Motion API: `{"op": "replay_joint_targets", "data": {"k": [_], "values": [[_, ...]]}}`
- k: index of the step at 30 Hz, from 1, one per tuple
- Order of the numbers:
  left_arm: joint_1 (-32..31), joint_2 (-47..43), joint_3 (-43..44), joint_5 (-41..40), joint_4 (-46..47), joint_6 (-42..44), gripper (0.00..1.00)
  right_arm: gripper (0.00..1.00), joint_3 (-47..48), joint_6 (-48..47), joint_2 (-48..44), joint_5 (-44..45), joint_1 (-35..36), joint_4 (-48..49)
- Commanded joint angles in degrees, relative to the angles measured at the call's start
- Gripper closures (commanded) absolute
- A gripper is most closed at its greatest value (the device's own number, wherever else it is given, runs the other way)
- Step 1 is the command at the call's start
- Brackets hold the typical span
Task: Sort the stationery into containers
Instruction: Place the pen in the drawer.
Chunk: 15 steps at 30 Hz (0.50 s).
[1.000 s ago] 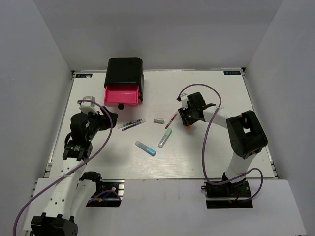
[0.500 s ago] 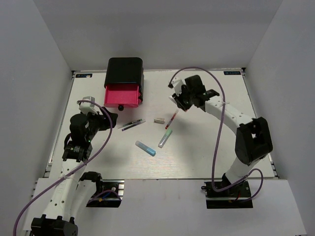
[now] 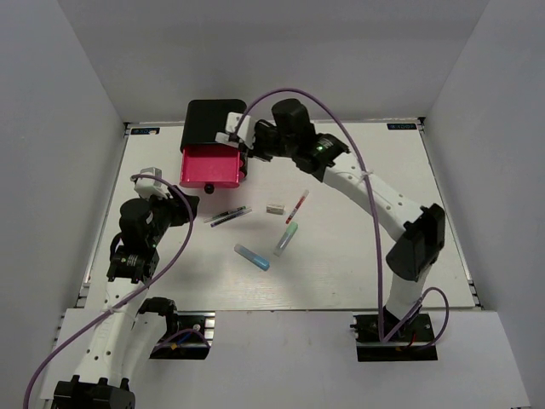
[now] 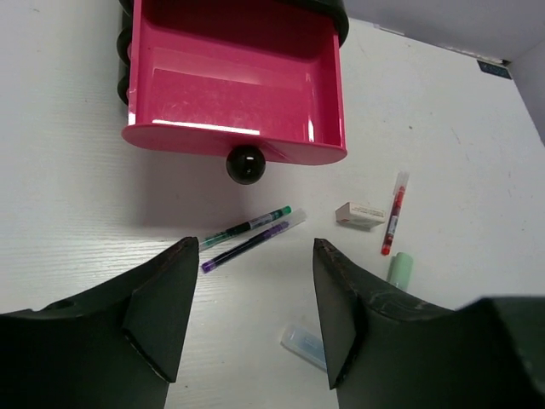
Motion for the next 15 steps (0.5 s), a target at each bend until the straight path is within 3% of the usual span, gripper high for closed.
{"op": "replay_joint_targets", "data": {"k": [1, 6, 12, 14, 15], "values": [[0.1, -0.3, 0.7, -1.1, -0.2, 0.5, 0.35, 0.97, 3.9, 1.1, 5.1, -2.8, 2.5, 4.3], [0.1, 1.7, 0.7, 0.0, -0.2, 1.1, 0.46, 0.99, 8.2, 4.8, 12.0, -2.9, 4.5, 11.2], [0.1, 1.1, 0.7, 0.6, -0.2, 1.1, 0.46, 0.99, 9.7, 5.6, 18.1, -0.9, 5.4, 17.6], [0.1, 1.1, 0.7, 0.6, -0.2, 1.1, 0.46, 0.94, 10.1, 5.4, 19.8, -0.3, 5.3, 18.0], [0.1, 1.1, 0.7, 0.6, -0.2, 1.1, 0.46, 0.86, 10.2, 5.2, 20.2, -0.2, 5.3, 18.0]]}}
